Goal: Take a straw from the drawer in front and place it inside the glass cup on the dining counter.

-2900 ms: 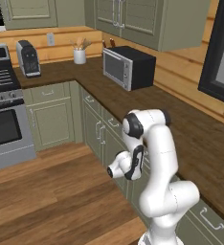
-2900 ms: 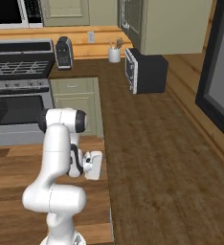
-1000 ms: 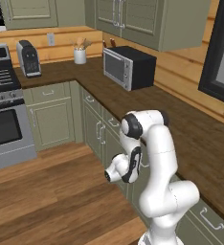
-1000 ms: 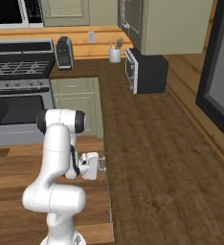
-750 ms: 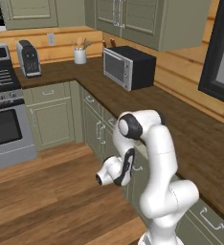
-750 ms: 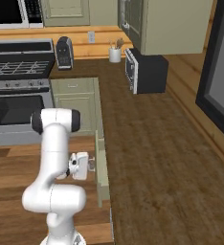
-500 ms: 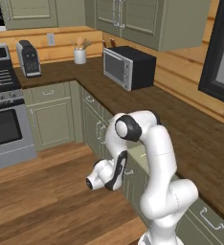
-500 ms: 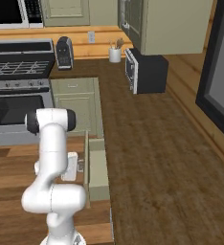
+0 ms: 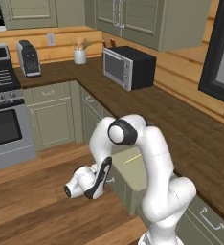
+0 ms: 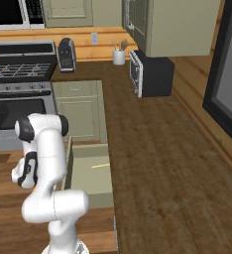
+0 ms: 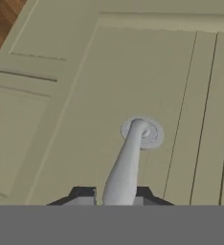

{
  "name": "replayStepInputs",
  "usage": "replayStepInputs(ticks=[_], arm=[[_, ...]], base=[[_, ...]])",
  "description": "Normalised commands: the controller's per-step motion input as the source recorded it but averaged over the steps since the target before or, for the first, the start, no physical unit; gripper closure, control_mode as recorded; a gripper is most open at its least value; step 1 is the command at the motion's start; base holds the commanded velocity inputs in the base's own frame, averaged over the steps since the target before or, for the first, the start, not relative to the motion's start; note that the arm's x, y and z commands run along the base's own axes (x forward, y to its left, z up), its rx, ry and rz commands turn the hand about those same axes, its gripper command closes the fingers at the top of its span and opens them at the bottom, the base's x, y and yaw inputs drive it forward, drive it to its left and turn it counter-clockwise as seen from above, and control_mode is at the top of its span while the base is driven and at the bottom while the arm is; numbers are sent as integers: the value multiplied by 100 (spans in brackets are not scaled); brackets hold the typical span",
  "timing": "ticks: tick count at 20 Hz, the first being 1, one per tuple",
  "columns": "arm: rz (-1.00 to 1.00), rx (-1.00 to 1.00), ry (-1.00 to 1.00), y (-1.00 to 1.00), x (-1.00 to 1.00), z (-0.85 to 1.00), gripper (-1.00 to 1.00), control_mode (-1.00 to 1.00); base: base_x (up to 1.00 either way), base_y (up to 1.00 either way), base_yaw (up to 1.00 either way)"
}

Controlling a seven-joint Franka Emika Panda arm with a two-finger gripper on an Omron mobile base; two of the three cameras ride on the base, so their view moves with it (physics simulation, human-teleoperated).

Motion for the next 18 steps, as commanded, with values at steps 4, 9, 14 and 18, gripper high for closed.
replayStepInputs(ticks=[4,9,14,18], arm=[[6,0,15,100,-27,0,-100,-100],[4,0,15,94,-17,7,-100,-100],[4,7,9,58,-26,53,-100,-100],[2,18,5,11,-38,92,-100,-100]], base=[[0,0,0],[0,0,0],[0,0,0],[0,0,0]])
